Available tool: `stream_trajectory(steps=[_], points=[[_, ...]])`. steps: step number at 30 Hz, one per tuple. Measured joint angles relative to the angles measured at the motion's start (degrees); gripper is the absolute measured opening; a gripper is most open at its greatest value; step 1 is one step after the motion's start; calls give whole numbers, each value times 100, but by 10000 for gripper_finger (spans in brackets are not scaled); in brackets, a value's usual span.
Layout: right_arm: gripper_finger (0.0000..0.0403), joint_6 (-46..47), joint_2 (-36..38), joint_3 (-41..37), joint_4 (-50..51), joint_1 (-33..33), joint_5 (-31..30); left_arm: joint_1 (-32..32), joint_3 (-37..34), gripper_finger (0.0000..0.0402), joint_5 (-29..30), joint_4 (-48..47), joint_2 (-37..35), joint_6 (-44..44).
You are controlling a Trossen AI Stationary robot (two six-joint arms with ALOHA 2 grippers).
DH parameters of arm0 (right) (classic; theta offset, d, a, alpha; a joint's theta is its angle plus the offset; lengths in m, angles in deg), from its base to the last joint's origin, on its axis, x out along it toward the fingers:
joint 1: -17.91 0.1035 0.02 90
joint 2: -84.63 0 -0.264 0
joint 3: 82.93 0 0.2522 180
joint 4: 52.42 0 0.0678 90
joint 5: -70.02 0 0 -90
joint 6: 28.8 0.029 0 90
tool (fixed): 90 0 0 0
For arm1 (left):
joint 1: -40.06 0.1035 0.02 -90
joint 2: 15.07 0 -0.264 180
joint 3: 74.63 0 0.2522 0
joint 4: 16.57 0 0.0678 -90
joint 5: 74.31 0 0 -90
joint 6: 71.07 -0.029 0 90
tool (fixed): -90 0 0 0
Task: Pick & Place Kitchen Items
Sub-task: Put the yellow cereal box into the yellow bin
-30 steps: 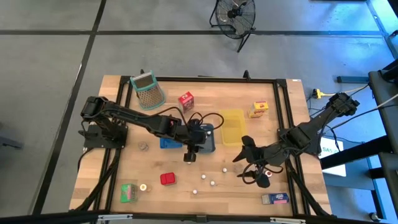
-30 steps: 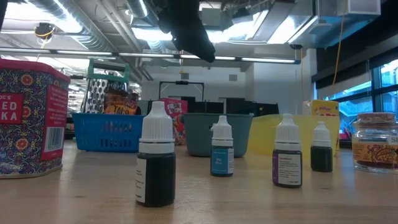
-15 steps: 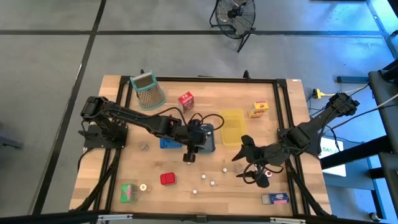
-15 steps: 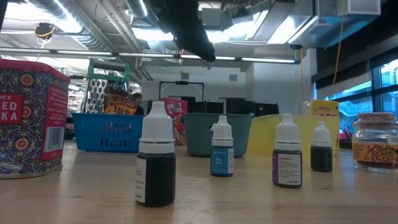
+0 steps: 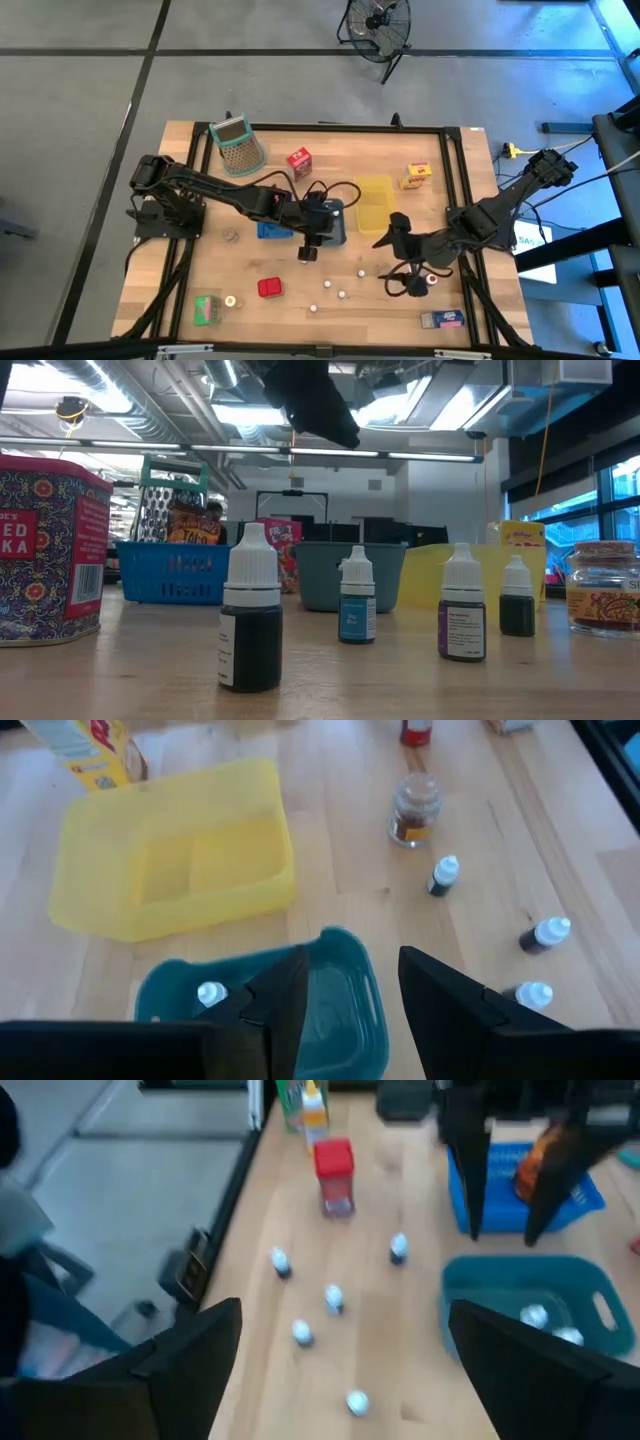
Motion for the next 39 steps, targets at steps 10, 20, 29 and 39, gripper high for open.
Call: stream_trajectory(steps=[10, 20, 29, 39], points=[[360, 54, 0, 0, 680, 100, 42, 20, 0, 152, 286, 318, 4, -120], [360, -489, -39, 0, 1911, 73, -1655, 58, -191, 152, 411, 84, 4, -375], [360, -289, 186, 0, 2818, -150, -3237, 511, -495, 142, 324, -306, 3, -629], [360, -373, 674, 2, 2924, -652, -3109, 652, -489, 138, -160, -374, -127, -317]])
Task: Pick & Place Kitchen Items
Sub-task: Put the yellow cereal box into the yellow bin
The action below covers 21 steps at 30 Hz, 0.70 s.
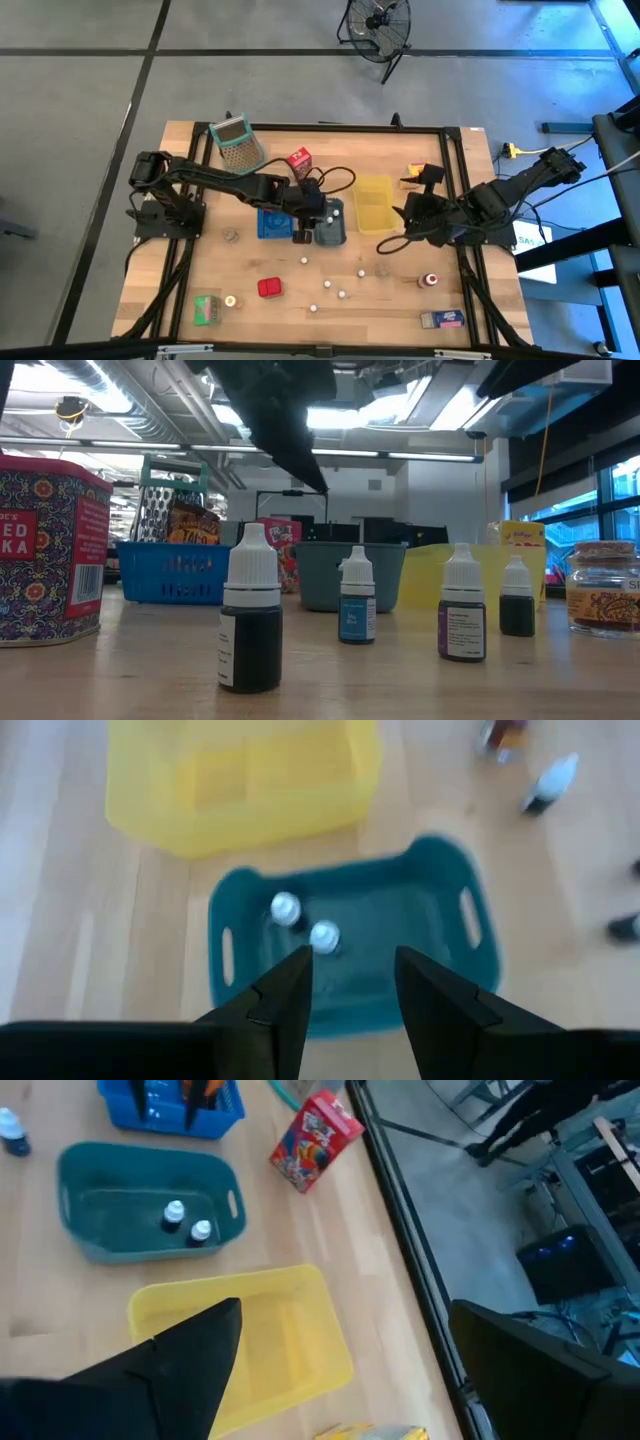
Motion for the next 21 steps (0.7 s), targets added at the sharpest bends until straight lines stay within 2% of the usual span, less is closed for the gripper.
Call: stream_trajectory(steps=[5, 12, 17, 21], points=[[360, 157, -9, 0, 643, -87, 174, -163, -1, 138, -37, 12, -54, 118], [360, 1024, 63, -2, 2187, -190, 193, -418, -1, 138, -32, -339, -209, 948], [360, 913, 352, -2, 2425, -534, 804, -679, -1, 138, -31, -396, -209, 1128], [360, 827, 750, -2, 2516, -1053, 1191, -872, -1, 137, -28, -395, -209, 1328]])
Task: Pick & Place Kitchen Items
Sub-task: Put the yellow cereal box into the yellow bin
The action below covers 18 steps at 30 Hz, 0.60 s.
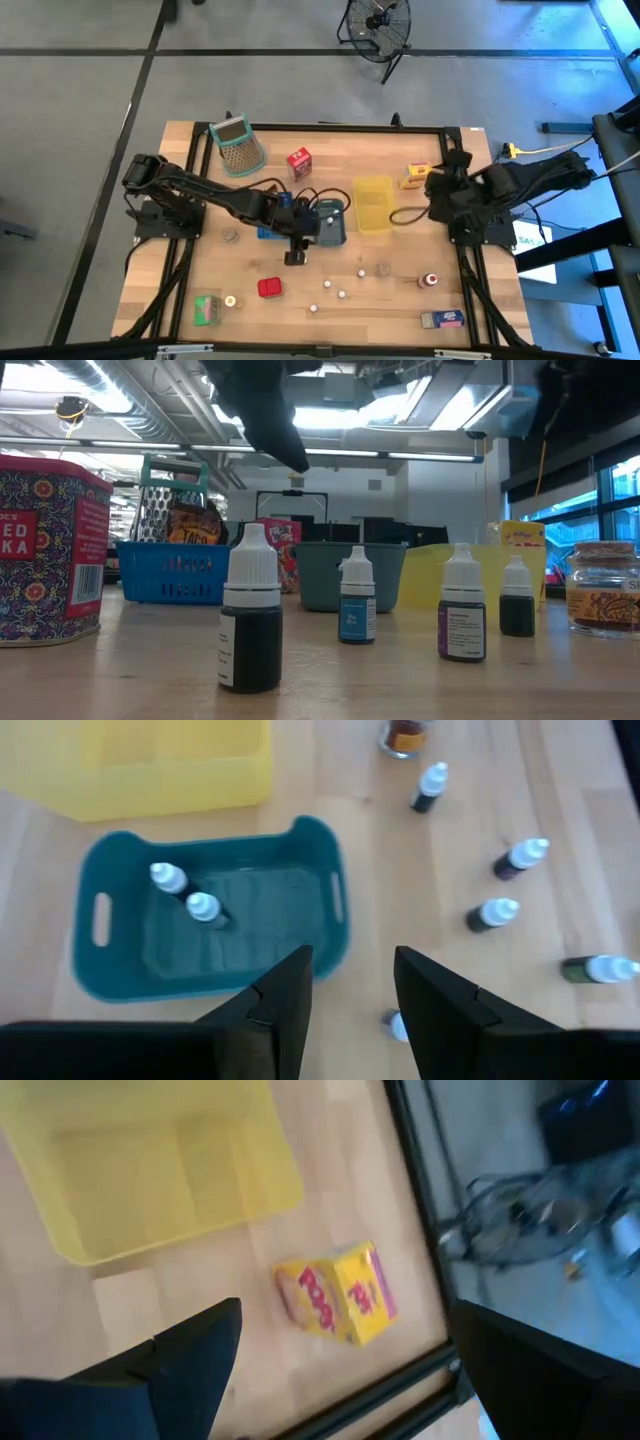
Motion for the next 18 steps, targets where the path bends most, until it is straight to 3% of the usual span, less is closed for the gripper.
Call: stream_trajectory(steps=[3, 9, 14, 18], points=[[360, -184, 308, 0, 9, -400, 454, -151, 0, 137, 3, 0, 0, 97], [360, -1185, 646, 0, -153, -1070, 715, -357, 0, 137, 197, 22, 0, 88], [360, -2014, 542, 0, -578, -1679, 1474, -377, 0, 138, 319, 22, 0, 122], [360, -2610, 265, 2, -649, -2209, 1739, -377, 0, 137, 319, 22, 0, 222]])
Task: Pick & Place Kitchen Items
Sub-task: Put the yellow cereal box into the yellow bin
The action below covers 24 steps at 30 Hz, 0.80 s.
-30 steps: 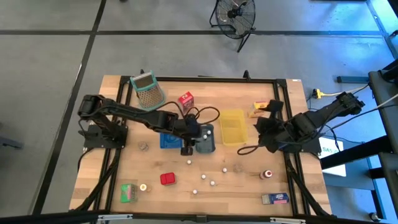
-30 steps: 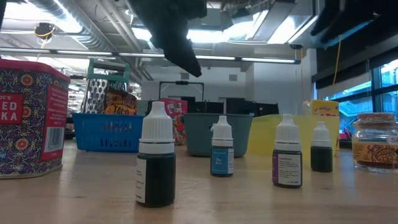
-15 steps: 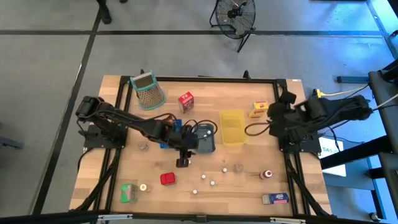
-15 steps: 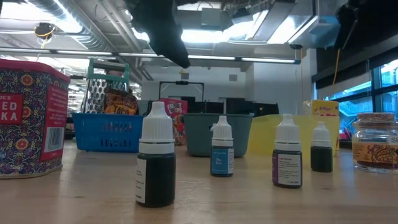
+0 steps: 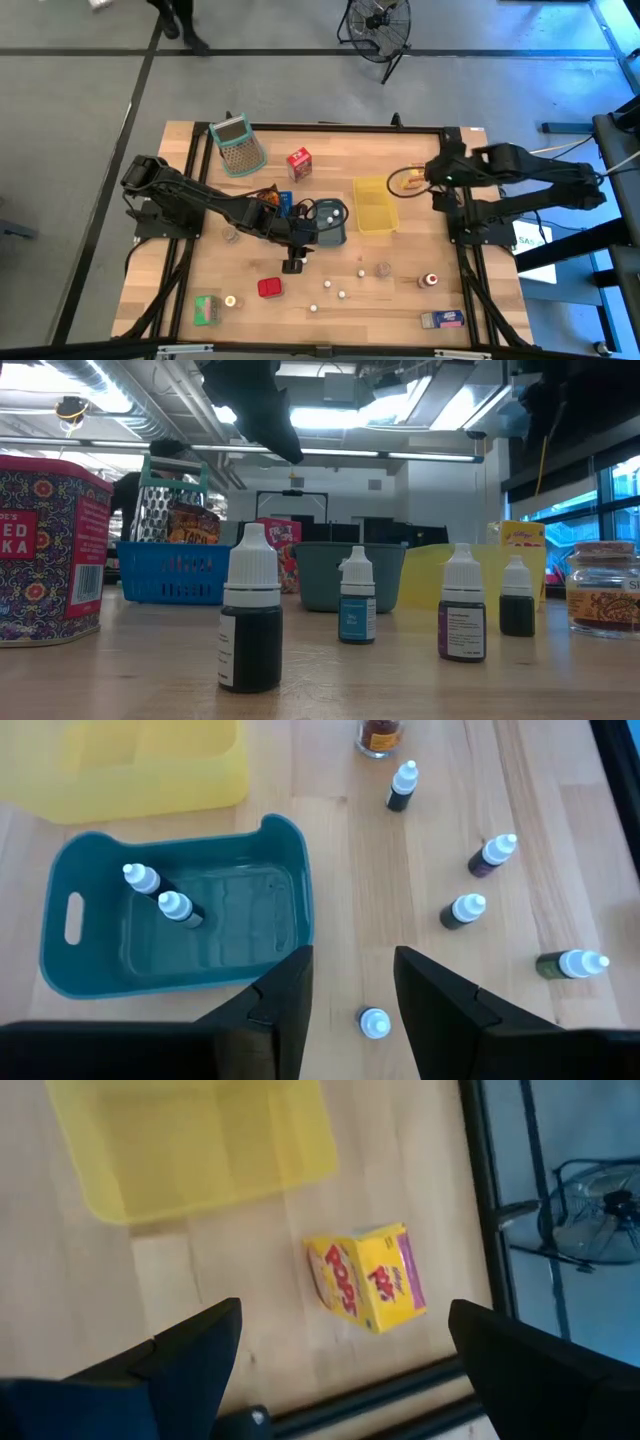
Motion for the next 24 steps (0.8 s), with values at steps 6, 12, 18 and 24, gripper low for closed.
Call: stream_trajectory(steps=[6, 12, 18, 24], points=[[360, -305, -432, -2, -40, -734, 119, 0, 0, 138, -2, 0, 0, 48], [360, 173, -557, 0, -448, -845, 540, -4, 0, 135, -7, -31, 0, -69], [360, 12, -557, -2, -559, -842, 1113, -4, 0, 134, -9, -28, 0, -138], [360, 140, -557, -2, -615, -842, 541, -26, 0, 135, -11, -57, 0, -153]])
